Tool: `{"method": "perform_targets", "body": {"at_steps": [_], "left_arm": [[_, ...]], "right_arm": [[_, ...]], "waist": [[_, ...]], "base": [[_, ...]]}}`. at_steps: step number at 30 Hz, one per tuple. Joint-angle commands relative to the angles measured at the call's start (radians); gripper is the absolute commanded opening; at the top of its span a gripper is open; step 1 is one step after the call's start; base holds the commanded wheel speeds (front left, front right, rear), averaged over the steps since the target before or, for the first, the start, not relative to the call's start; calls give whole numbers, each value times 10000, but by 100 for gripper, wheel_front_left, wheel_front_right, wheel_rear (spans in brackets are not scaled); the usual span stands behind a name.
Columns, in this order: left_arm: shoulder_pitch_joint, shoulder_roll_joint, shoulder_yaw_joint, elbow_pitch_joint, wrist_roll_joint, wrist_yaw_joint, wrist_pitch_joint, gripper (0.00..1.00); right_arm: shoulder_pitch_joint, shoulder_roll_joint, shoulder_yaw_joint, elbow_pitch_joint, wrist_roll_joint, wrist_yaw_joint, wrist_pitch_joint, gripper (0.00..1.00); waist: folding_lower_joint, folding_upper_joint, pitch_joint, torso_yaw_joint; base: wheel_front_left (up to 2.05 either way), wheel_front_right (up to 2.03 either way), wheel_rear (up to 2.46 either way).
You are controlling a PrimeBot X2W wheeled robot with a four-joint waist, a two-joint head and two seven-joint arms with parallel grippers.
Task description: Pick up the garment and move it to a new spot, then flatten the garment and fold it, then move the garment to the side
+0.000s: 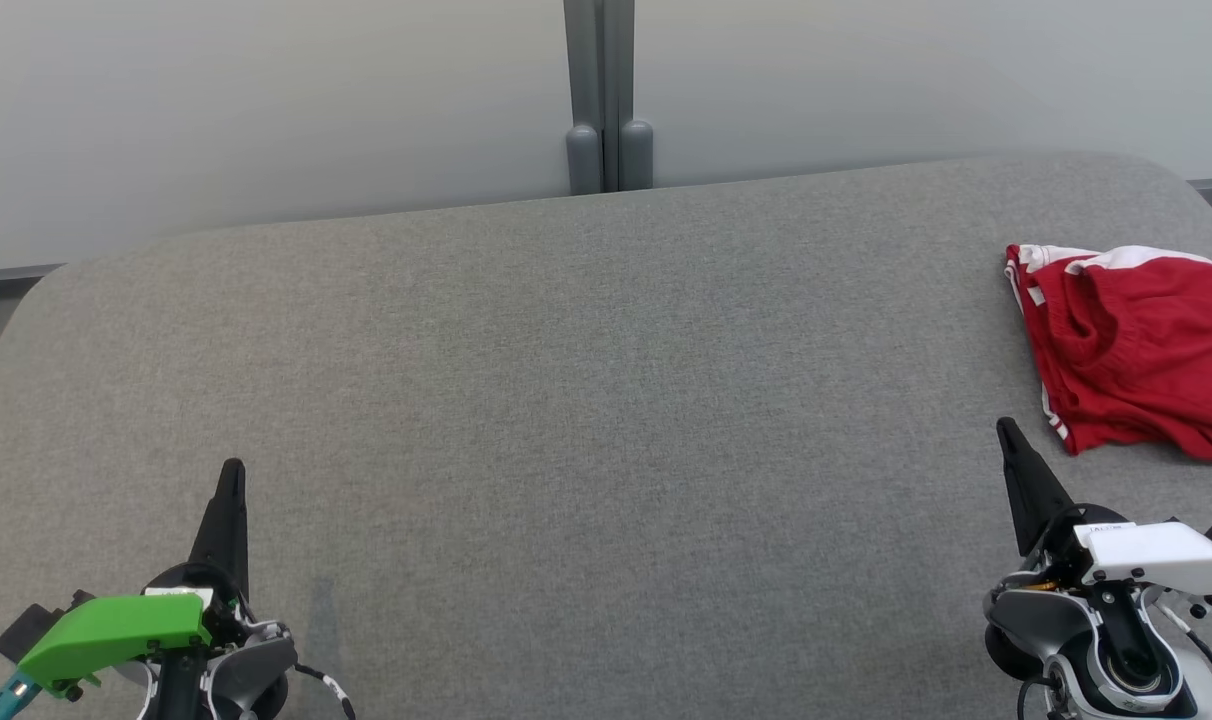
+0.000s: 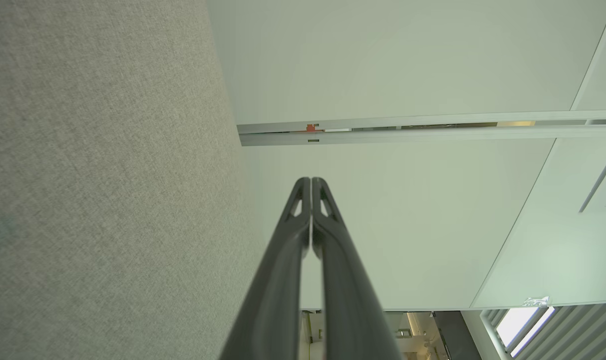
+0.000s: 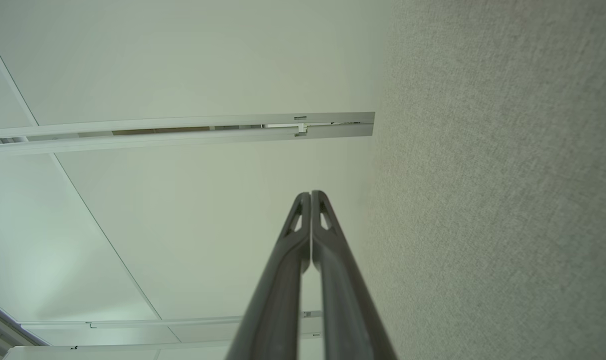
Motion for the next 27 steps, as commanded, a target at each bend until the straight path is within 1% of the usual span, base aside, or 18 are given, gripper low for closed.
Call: {"method": "perform_targets", "body": {"at_steps": [1,27], "left_arm": [[-110,61,27,-16,-33,-53,37,0],[-109,62,25,-18,-33,-53,35,0]], "right_arm": [[87,-30,-15,-61,64,4,29,0],[85,-30,-14,-60,65,4,28,0]], "waist": [[0,0,0,0],[0,0,0,0]], "base": [[0,0,0],[0,0,0]]}}
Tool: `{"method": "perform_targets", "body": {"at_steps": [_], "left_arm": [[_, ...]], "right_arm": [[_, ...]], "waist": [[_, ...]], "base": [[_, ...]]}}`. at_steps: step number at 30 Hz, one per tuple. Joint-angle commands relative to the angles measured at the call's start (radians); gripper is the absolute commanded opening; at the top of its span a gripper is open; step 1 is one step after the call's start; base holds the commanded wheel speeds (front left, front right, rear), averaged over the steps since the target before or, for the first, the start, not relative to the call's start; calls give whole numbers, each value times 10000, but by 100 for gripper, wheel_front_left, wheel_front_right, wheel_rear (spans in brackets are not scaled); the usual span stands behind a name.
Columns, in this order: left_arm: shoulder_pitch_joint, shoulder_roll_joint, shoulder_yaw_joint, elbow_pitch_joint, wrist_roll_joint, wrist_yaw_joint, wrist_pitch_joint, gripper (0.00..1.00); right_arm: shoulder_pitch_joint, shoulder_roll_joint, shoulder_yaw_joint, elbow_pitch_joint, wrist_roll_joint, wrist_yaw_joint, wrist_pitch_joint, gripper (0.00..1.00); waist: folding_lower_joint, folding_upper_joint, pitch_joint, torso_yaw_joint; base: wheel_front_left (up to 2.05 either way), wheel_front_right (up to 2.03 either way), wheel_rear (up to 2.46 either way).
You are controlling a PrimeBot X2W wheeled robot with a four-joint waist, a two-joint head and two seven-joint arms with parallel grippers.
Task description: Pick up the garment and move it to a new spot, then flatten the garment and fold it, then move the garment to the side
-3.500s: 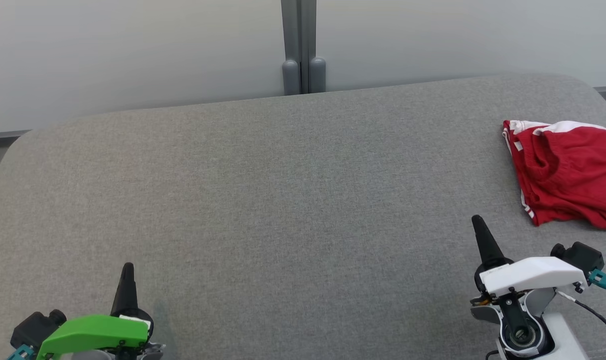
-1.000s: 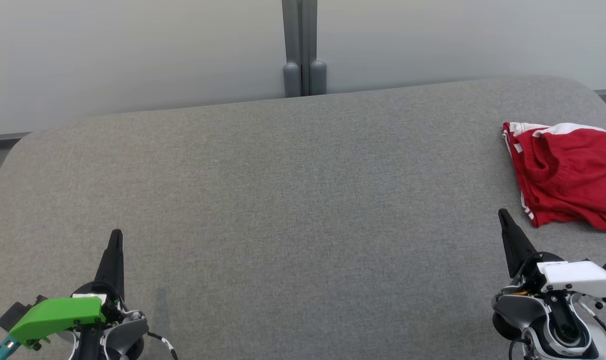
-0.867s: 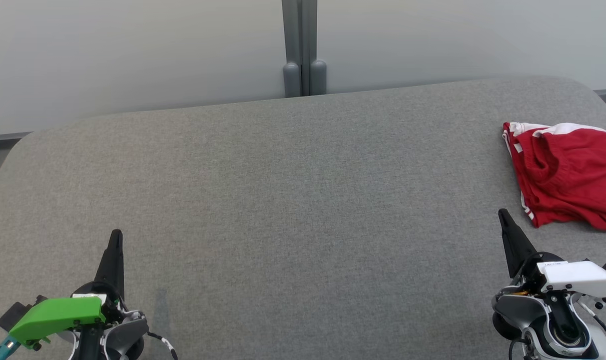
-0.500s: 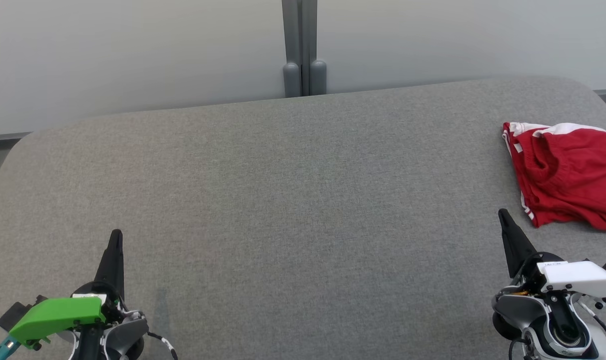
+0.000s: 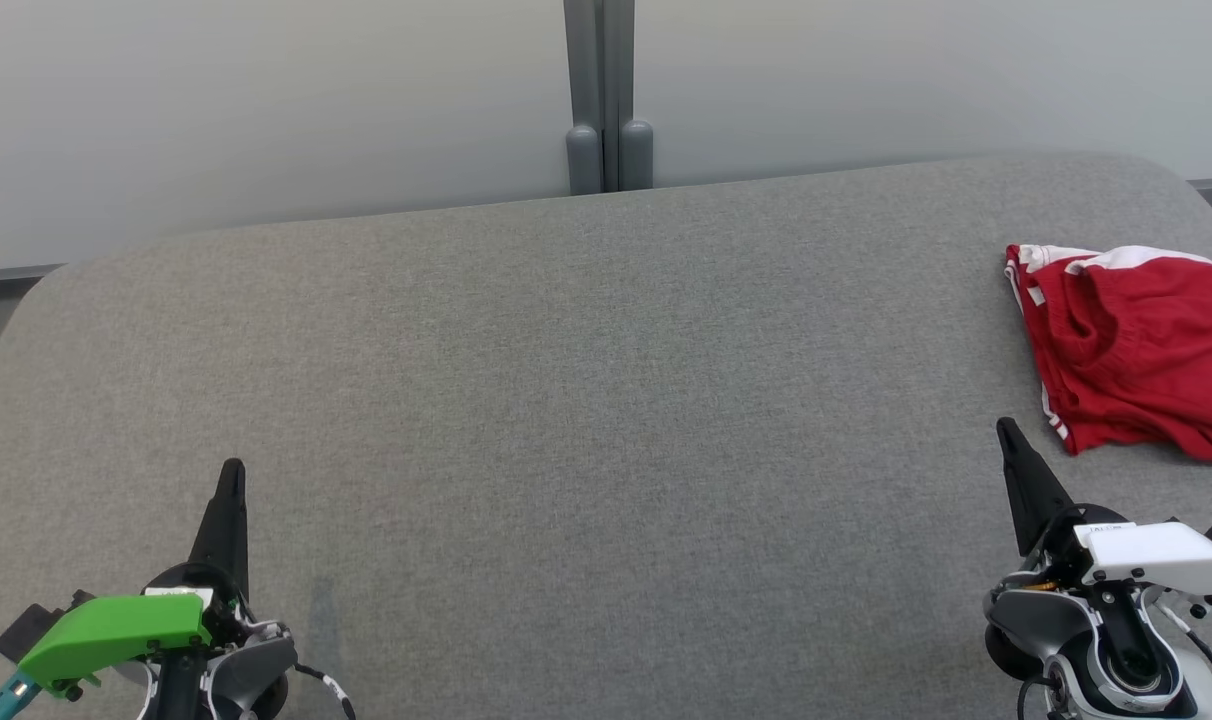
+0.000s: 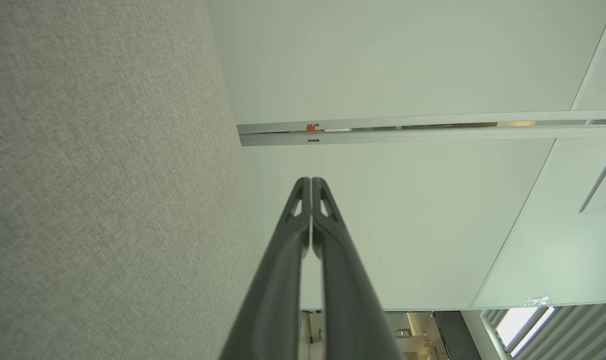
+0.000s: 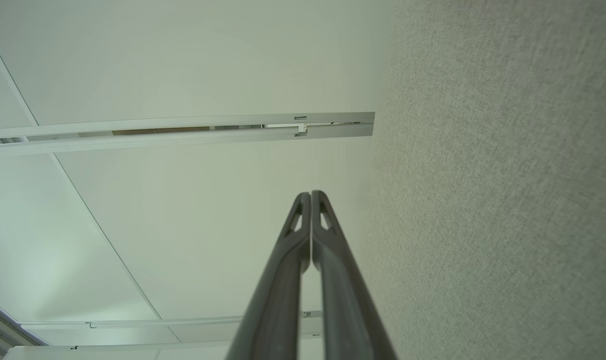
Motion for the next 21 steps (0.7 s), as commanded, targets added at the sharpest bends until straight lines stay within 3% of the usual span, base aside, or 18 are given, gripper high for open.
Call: {"method": "perform_targets", "body": {"at_steps": [1,21], "left_arm": [[-109,62,25,-18,-31,-53,35,0],[-109,62,23,-18,-33,-53,34,0]], "right_arm": [[84,-30,-14,-58,65,4,28,0],[83,-30,-13,-58,66,4,28,0]], "waist": [[0,0,0,0],[0,0,0,0]], "base": [[0,0,0],[0,0,0]]}}
